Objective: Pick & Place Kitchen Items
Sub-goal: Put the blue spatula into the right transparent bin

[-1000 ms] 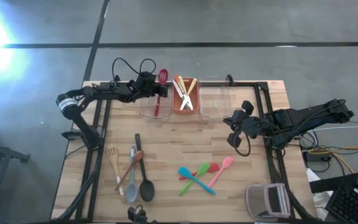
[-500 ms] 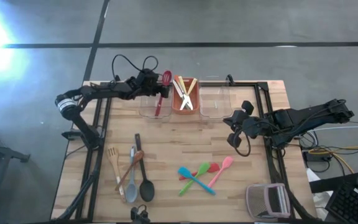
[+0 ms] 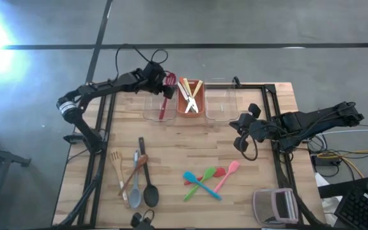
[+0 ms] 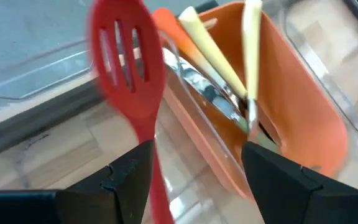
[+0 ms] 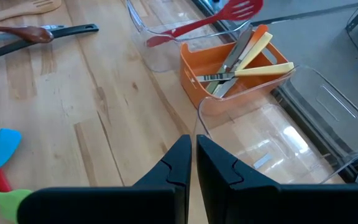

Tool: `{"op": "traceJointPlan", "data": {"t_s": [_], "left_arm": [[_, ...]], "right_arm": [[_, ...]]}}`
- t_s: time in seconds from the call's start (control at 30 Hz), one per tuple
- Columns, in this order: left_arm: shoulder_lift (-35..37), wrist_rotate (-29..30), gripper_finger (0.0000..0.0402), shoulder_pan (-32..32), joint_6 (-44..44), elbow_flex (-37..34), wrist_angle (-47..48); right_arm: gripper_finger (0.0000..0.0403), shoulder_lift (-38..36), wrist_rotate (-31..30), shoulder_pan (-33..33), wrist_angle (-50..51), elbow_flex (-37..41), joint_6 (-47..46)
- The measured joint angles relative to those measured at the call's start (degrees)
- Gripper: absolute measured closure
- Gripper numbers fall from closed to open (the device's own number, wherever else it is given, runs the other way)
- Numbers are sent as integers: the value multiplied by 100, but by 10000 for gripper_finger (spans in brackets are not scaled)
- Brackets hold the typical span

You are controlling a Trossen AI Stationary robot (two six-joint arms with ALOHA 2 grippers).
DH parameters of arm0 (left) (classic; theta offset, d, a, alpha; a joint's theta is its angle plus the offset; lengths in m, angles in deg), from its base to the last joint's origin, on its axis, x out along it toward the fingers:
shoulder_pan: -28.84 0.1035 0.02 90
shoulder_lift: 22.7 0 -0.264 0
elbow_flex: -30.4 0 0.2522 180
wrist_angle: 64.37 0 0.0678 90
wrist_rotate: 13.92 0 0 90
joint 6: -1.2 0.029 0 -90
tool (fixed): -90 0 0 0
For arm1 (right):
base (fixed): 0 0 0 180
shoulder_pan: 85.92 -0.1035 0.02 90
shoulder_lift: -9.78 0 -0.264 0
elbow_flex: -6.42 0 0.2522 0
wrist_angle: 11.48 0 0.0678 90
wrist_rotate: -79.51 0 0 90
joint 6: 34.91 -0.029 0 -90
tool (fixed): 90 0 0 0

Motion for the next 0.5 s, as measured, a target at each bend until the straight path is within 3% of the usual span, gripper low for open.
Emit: {"op": "traceJointPlan", "data": {"t_s": [0.23,0.5], "left_arm": [[10,-163,156,-41,462,1038,1468],[151,-271,156,-372,667,1692,2341]], "right_arm": [[385,0,-2,0,7,11,0],[385,0,0,0,6,13,0]]}}
